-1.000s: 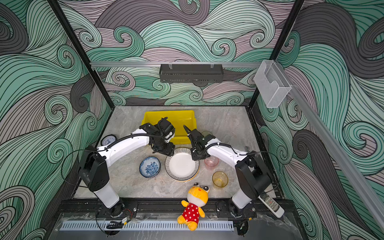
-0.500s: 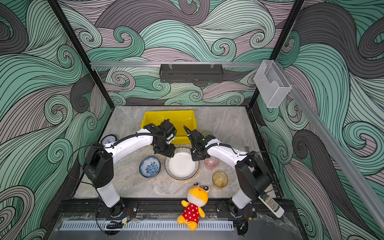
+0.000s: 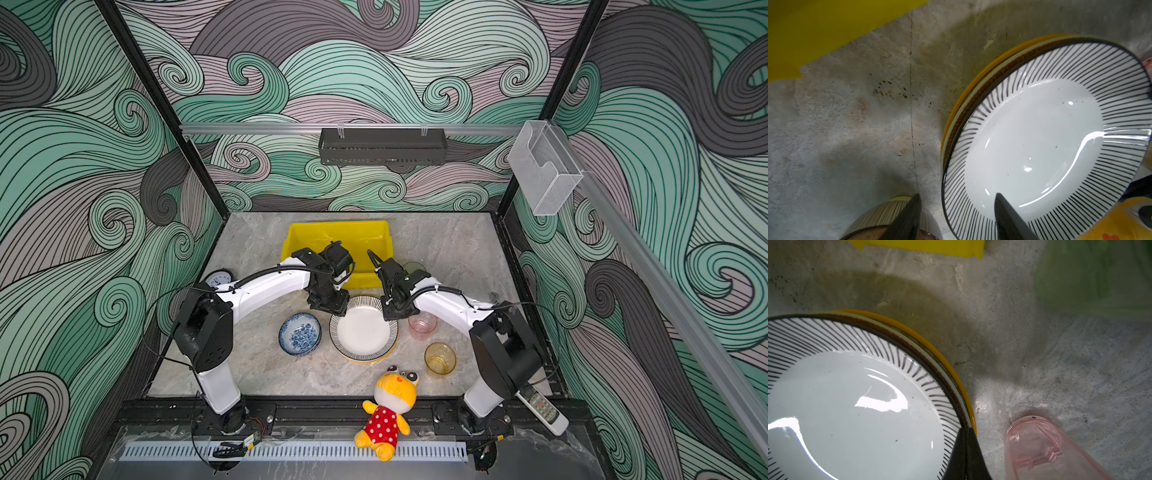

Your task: Place the mixed dishes into the plastic bin

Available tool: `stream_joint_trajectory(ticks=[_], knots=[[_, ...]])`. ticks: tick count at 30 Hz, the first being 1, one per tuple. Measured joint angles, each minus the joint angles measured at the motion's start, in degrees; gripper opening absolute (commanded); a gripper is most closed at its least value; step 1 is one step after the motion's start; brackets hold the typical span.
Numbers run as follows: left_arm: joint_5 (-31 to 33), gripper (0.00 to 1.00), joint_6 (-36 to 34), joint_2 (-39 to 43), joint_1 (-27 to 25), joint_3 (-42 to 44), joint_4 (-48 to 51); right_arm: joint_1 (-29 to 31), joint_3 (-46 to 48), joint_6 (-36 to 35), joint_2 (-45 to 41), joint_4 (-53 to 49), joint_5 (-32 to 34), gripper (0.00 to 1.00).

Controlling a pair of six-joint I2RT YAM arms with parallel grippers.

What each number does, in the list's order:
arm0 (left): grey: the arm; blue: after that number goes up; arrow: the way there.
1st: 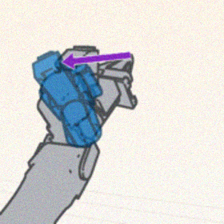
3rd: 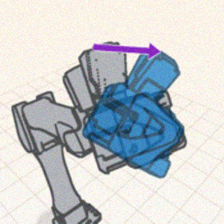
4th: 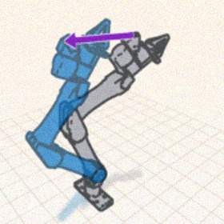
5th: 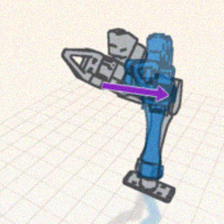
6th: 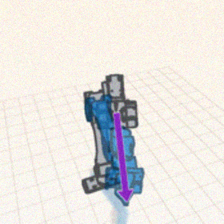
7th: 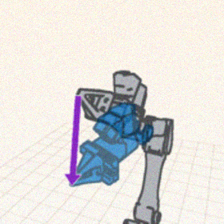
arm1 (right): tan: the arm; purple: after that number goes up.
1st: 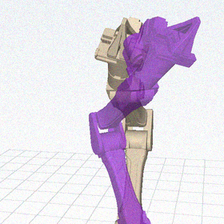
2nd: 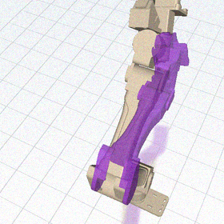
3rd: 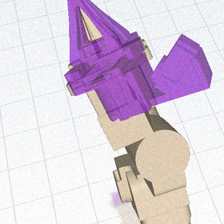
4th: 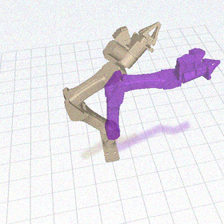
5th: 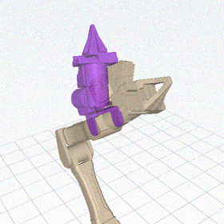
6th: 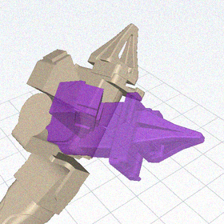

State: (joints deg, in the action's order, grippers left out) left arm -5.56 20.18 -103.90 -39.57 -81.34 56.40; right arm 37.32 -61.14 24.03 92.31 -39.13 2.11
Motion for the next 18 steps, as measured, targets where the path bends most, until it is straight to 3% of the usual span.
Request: stream_joint_trajectory(ticks=[18], knots=[[-2.64, 0.54, 0.46, -3.63, 0.00, -0.39, 0.17, 0.68, 0.44, 0.68, 0.00, 0.50, -0.59, 0.05]])
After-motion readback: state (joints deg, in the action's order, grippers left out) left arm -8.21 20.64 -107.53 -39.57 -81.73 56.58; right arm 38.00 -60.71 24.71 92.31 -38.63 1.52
